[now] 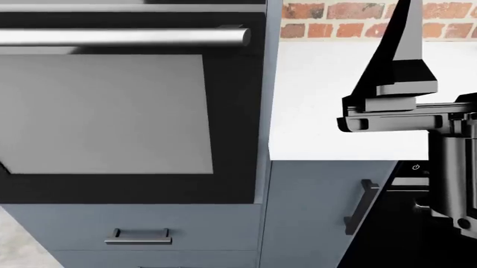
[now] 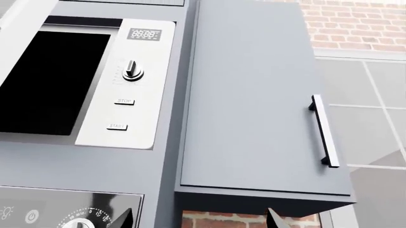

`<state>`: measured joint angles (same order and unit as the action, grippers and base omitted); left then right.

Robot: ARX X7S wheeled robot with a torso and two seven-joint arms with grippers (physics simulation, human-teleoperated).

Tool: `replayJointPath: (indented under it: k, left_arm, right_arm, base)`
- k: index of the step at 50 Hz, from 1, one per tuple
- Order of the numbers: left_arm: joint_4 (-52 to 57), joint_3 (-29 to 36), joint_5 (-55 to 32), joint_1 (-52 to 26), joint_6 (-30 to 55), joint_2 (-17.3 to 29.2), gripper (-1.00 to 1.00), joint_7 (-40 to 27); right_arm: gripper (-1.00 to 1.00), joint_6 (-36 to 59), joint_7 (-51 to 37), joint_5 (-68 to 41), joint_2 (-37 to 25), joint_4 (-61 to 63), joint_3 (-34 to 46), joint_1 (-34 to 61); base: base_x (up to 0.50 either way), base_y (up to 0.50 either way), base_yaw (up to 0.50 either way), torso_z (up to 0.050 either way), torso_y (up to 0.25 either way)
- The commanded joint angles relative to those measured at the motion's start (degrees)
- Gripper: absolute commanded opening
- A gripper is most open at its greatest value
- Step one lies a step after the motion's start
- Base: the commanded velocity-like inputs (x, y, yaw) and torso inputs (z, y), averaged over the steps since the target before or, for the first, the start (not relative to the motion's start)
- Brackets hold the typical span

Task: Open the microwave door

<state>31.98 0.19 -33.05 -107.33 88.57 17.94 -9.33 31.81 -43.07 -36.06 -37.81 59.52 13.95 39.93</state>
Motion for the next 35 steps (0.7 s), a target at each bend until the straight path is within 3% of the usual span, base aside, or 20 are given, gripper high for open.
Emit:
replayJointPath:
  k: [1,14,35]
  left_arm:
    - [0.6,-0.4,-15.9,-4.6,1.1,0.7,1.0,-10.8]
    - [-0.7,2.1,-20.5,-4.7,-1.2,-0.7,1.0,-13.6]
    - [-5.9,9.9,-18.1,1.4,-11.4,-4.0,1.0,-10.8]
  right_arm:
    - [1.0,-2.7,-2.5,-1.1,-2.7,-0.5,2.0,0.3]
    - [1.0,-5.9,-2.7,-0.2,-4.3,-1.1,2.2,-1.8]
    - [1.0,-7.2,-4.7,-2.0,-6.4,-0.8,2.1,-1.6]
  base:
    - [0.0,0.0,0.0,0.0,0.0]
    - [0.0,0.0,0.0,0.0,0.0]
    - [0.0,0.0,0.0,0.0,0.0]
